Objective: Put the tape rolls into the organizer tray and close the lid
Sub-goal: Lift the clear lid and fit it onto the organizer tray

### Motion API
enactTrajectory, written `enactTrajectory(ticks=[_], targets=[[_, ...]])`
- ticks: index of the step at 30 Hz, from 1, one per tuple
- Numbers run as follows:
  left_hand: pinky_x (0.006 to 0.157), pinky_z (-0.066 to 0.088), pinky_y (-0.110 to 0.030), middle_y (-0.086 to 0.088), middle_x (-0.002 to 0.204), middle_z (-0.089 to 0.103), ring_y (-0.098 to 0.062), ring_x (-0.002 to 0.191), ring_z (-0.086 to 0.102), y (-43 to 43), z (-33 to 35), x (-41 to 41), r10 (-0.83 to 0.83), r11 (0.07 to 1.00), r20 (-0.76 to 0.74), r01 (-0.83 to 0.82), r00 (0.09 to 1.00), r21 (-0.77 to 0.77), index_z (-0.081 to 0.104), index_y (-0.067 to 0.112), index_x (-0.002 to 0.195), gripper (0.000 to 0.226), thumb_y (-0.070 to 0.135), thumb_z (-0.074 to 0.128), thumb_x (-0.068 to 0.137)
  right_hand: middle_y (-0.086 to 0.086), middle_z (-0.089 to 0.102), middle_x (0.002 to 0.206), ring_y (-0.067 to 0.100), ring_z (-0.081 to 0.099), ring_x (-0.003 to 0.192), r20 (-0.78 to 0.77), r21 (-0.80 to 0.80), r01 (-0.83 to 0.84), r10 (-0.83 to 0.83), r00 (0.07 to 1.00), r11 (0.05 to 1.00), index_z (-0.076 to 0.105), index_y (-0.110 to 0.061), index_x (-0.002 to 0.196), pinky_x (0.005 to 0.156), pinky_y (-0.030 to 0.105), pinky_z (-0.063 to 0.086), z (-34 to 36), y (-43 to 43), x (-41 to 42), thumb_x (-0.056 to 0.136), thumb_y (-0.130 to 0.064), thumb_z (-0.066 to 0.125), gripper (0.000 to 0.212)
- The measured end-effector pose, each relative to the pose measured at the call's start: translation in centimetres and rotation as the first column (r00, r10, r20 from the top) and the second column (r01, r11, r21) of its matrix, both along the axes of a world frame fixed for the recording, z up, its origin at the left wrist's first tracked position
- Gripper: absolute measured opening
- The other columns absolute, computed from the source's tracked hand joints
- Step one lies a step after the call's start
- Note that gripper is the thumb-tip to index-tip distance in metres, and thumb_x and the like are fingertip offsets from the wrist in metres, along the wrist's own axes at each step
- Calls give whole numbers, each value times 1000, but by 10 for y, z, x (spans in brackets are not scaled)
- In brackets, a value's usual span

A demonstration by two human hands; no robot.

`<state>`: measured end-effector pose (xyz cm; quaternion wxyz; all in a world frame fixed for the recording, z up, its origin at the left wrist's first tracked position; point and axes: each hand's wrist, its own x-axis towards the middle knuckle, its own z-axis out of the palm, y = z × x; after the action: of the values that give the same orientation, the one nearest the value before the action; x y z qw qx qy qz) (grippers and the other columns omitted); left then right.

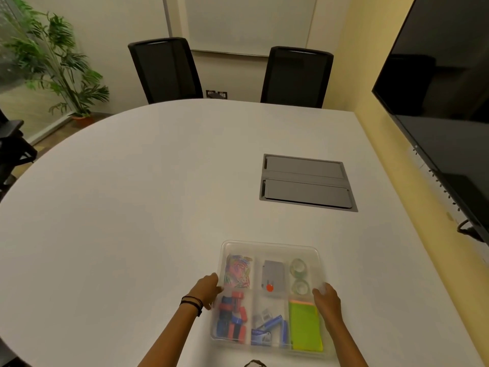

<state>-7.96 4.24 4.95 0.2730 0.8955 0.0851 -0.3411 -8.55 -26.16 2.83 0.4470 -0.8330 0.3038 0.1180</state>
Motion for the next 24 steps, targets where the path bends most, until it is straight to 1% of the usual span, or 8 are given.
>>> enactTrajectory(ticks=[3, 5, 10, 12, 15, 18, 22, 24], targets=[[82, 58, -44, -12, 96, 54, -39, 95, 66, 2, 2, 4, 24, 999, 19, -23, 1000, -42, 41, 6, 102, 12, 16, 45, 99, 24, 43, 141, 39, 43, 128, -5, 1, 0, 0, 1000, 1000, 34, 2, 137, 105, 44, 38, -2, 0, 2, 92, -8, 48, 48], [81, 58, -46, -9, 89, 50, -41, 96, 66, 2, 4, 9, 26, 999, 36, -24, 999, -47, 38, 7, 98, 11, 16, 45, 99, 24, 44, 140, 38, 44, 127, -2, 0, 1, -1, 1000, 1000, 35, 2, 136, 104, 42, 39, -1, 1, 4, 92, -8, 48, 47], [81, 58, -45, -19, 112, 57, -40, 99, 66, 3, 7, 15, 14, 999, 20, -13, 1000, -37, 40, 9, 101, 10, 16, 47, 98, 24, 42, 142, 38, 42, 129, 0, 8, -12, 12, 1000, 1000, 33, 1, 138, 106, 43, 37, -1, 0, 7, 93, -9, 48, 49], [75, 60, -41, -22, 120, 58, -38, 98, 67, 5, 5, 15, 15, 999, -5, -15, 1000, -49, 43, 8, 105, 12, 17, 48, 98, 23, 40, 144, 37, 40, 131, -5, 13, -27, 27, 1000, 1000, 32, 0, 139, 108, 43, 36, -3, -2, 3, 93, -10, 49, 50], [62, 58, -31, -21, 119, 59, -37, 96, 68, 9, 1, 11, 9, 997, -45, -12, 999, -82, 41, 11, 101, 10, 17, 48, 97, 22, 37, 146, 36, 38, 133, -9, 10, -48, 48, 999, 999, 31, 1, 139, 110, 43, 33, -7, -7, -5, 94, -11, 50, 51], [69, 59, -36, -16, 107, 57, -38, 95, 68, 12, -4, 6, 0, 996, -49, -5, 999, -94, 40, 12, 100, 10, 18, 48, 98, 22, 37, 146, 36, 37, 134, -7, -8, -70, 70, 997, 997, 32, 2, 138, 111, 42, 31, -10, -9, -11, 94, -13, 50, 50], [61, 58, -31, -12, 100, 56, -33, 85, 68, 15, -7, 6, 10, 993, -54, -16, 998, -120, 40, 11, 100, 11, 18, 48, 98, 24, 38, 145, 37, 38, 133, -3, -19, -74, 74, 997, 997, 34, 3, 137, 111, 42, 31, -11, -10, -9, 94, -13, 51, 49], [70, 61, -39, -15, 101, 59, -27, 78, 64, 18, -8, 8, 10, 991, -64, -18, 998, -129, 43, 10, 104, 13, 18, 50, 97, 24, 39, 145, 37, 38, 133, -4, -17, -62, 62, 998, 998, 34, 3, 137, 110, 42, 32, -11, -11, -4, 94, -14, 51, 50]])
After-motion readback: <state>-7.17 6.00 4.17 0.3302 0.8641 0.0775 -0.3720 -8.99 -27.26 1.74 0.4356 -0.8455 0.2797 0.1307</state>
